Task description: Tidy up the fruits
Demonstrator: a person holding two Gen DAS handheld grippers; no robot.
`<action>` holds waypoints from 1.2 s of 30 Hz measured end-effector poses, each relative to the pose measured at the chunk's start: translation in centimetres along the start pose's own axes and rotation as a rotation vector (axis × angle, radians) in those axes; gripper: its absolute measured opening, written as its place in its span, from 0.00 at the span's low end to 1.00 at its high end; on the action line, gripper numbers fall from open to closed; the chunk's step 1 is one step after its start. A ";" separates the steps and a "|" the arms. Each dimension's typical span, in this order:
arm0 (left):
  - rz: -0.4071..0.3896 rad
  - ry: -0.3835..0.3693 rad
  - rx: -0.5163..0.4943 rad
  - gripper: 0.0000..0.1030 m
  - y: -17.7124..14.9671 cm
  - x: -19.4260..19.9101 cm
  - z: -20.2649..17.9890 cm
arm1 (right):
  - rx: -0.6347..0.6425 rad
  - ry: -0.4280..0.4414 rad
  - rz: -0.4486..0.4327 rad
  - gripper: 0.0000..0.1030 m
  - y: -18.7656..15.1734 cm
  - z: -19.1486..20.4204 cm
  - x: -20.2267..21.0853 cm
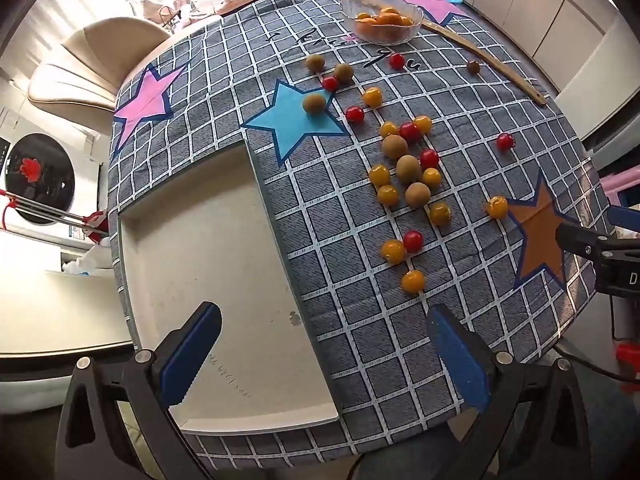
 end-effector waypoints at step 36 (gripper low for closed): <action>-0.033 -0.046 0.045 1.00 0.6 -0.2 -0.4 | 0.021 -0.038 -0.035 0.99 -0.2 -0.6 0.6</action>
Point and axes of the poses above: each gripper's, at about its wrist camera, not at the fingertips, and x roughly against the way its jaws point, z to its left, y to its top, the point moved 9 cm from there along -x, roughly the way its jaws point, and after that the axes turned 7 degrees about -x, right-handed, at the moved point
